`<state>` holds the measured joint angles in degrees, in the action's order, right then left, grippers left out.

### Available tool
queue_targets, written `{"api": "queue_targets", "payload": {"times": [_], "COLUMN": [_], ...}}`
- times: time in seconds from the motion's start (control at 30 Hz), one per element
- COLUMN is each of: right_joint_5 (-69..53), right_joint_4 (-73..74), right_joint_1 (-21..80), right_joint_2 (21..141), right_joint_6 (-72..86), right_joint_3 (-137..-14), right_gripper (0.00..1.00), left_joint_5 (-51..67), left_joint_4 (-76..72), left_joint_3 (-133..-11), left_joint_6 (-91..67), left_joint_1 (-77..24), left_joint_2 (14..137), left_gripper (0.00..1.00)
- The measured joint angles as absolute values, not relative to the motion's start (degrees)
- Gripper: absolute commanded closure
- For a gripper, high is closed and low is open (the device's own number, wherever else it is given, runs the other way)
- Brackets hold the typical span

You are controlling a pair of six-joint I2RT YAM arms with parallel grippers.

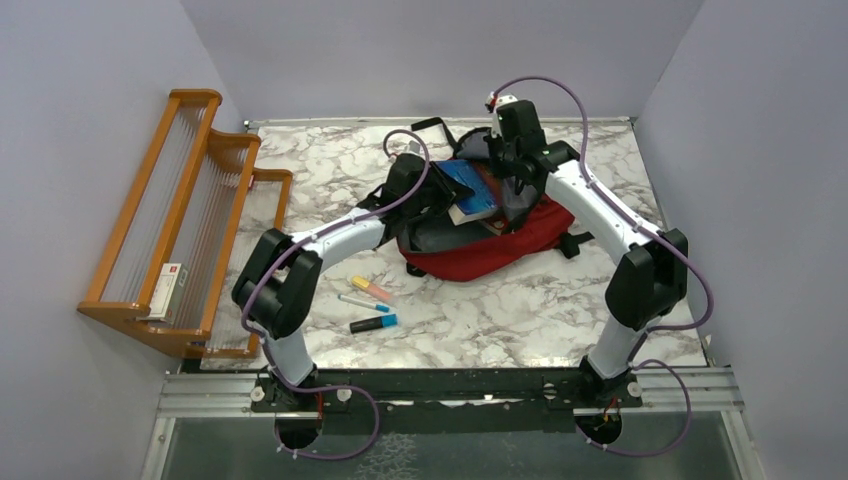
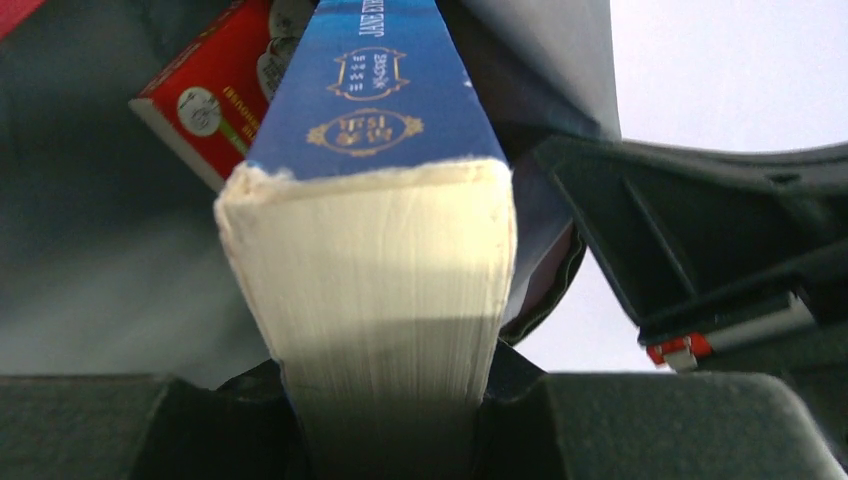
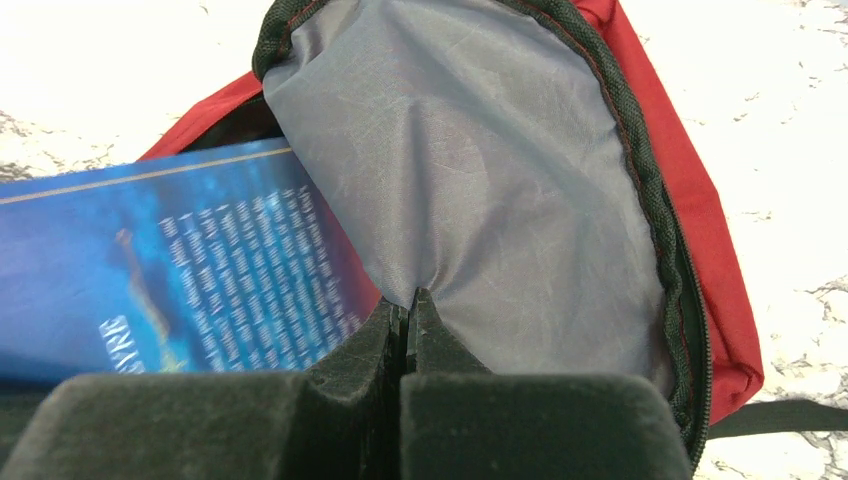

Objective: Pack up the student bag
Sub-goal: Place the book in the student bag.

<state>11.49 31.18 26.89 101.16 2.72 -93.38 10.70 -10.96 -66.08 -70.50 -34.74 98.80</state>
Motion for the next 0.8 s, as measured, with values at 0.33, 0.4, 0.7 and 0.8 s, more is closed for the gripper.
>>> {"api": "queue_targets", "payload": {"times": [0.33,0.4,0.7,0.8], "right_joint_5": [9.52,9.23,9.08,8.8], "right_joint_4": [29.85,29.69,29.71,29.69], "right_joint_1": [26.89,26.89,26.89,26.89], "right_joint_2": [97.51,97.17,96.79,96.75], "right_joint_6": [4.36,4.58,4.69,4.71], "right_joint_3": [-89.1,-88.6,-88.18,-88.05], "right_gripper": [0.99,0.99,0.99,0.99], "left_joint_5": [11.33,11.38,10.98,10.85], "left_joint_4": [-23.86,-27.59,-35.0,-36.05], "left_joint_3": [-70.52,-71.79,-80.2,-83.85], "left_joint_6": [-70.54,-70.83,-71.11,-71.11], "left_joint_1": [-35.48,-35.86,-37.76,-38.57], "left_joint_2": [109.38,112.57,125.89,129.19], "left_gripper": [1.0,1.0,1.0,1.0]}}
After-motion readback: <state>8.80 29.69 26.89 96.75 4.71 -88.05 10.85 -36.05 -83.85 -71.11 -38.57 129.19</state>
